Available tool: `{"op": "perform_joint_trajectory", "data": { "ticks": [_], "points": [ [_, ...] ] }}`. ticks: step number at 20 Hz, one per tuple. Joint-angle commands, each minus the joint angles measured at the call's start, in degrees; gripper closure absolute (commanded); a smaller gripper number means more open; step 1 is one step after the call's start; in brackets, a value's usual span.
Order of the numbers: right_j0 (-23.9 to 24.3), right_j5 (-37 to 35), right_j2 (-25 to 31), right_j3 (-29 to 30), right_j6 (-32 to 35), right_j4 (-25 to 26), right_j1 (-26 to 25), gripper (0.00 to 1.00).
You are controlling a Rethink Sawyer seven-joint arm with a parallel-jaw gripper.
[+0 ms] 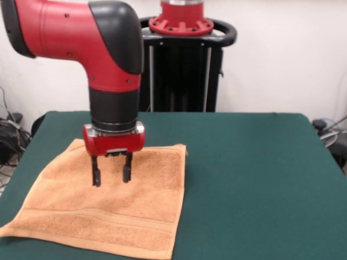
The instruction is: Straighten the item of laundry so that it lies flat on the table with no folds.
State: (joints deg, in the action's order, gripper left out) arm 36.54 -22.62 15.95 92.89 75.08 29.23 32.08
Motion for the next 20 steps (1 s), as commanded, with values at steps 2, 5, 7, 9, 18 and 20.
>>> {"op": "perform_joint_trajectory", "data": {
  "ticks": [2, 5, 7, 9, 18, 20],
  "points": [
    [-3.8, 2.8, -7.4, 8.0, 16.1, -0.9, -4.1, 0.0],
    [-6.5, 6.6, -10.1, 6.8, 17.5, -0.7, -7.3, 0.0],
    [-7.9, 8.5, -11.1, 6.1, 17.7, -0.9, -9.4, 0.0],
    [-8.7, 9.4, -11.3, 5.9, 17.5, -1.6, -11.2, 0.0],
    [-12.0, 15.9, -12.3, 7.6, 18.7, -5.8, -16.4, 0.0],
    [-12.8, 16.4, -12.2, 8.2, 18.8, -7.0, -16.8, 0.0]
  ]
}}
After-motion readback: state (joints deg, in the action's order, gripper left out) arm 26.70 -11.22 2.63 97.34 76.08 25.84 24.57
